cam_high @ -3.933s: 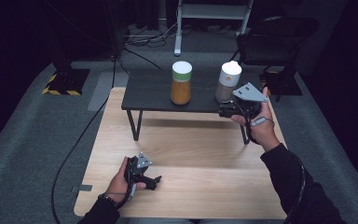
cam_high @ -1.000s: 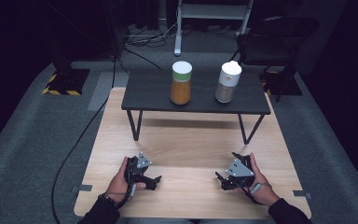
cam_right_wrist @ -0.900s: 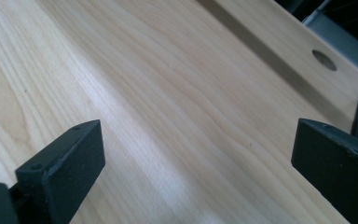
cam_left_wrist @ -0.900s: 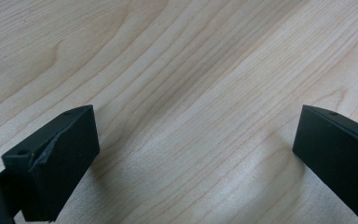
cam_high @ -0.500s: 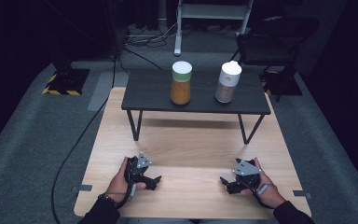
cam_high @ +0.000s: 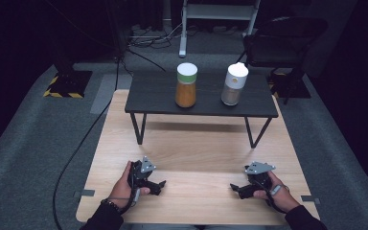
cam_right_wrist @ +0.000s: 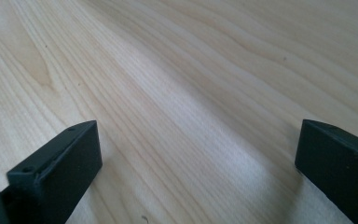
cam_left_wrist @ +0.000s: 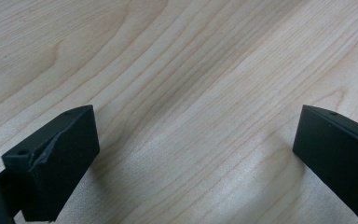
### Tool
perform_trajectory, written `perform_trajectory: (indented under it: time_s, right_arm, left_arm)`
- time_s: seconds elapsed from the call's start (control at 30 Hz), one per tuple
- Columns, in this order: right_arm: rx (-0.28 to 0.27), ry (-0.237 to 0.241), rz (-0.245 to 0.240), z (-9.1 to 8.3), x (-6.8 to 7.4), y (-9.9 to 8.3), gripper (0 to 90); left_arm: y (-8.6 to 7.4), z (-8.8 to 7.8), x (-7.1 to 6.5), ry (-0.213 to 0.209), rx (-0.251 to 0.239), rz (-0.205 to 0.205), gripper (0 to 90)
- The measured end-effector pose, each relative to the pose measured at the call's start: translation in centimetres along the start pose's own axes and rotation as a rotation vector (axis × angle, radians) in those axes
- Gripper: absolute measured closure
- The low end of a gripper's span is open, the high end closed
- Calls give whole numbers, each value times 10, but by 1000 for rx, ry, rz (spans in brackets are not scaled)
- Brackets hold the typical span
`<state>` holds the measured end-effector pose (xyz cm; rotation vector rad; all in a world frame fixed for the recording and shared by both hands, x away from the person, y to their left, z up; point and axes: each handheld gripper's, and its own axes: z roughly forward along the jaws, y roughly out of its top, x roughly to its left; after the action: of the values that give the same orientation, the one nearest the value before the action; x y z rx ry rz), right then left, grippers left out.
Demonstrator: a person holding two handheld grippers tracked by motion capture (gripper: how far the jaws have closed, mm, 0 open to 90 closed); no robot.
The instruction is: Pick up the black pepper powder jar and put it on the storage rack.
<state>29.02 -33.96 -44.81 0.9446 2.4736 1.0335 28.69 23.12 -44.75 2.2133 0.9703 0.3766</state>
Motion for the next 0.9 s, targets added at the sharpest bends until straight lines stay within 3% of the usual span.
perform_trajectory:
  time_s: [0.27,0.9]
  right_arm:
    - [3,28,-15,-5,-13,-5,3]
    - [3,32,-19,-5,-15,-5,2]
  left_arm:
    - [1,0,0,0,0,0,4]
    - [1,1,-1,1,3,0,4]
